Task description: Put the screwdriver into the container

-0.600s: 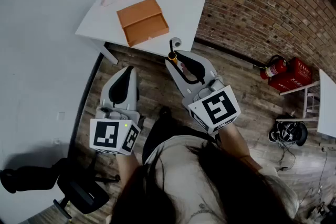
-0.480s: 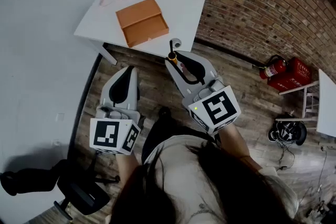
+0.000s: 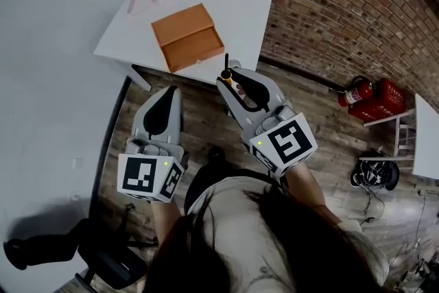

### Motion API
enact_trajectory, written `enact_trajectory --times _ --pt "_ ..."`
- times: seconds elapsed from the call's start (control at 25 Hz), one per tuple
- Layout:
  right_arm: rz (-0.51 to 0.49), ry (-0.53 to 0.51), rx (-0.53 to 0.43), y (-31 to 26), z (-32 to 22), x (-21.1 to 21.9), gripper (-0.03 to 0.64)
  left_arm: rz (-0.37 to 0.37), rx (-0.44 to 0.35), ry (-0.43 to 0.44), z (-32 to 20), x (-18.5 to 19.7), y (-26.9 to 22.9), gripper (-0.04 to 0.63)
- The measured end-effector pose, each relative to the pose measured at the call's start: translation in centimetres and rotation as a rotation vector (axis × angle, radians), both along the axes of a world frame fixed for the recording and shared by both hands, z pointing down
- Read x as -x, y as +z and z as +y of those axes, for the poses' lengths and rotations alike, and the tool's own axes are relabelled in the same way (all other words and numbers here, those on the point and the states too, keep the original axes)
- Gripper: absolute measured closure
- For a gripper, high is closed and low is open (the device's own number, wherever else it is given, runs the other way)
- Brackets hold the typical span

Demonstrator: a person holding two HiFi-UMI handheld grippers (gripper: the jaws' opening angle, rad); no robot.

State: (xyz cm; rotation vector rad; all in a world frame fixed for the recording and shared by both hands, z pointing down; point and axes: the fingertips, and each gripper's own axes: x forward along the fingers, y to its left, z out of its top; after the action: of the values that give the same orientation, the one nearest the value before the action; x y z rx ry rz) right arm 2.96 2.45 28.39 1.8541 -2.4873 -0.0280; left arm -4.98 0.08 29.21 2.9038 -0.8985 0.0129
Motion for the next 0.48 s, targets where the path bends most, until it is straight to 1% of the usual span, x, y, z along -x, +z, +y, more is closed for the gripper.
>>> enact_trajectory --times 0.24,0.48 --pt "0.018 0.017 0.008 0.1 -2.4 0.4 0.532 0.001 0.011 0.019 -2.1 0.5 0.3 0.594" --pt "0.024 0.054 0.027 0.3 -4.2 0.9 0.532 0.003 0.031 0.043 -3.8 1.7 0.5 0.594"
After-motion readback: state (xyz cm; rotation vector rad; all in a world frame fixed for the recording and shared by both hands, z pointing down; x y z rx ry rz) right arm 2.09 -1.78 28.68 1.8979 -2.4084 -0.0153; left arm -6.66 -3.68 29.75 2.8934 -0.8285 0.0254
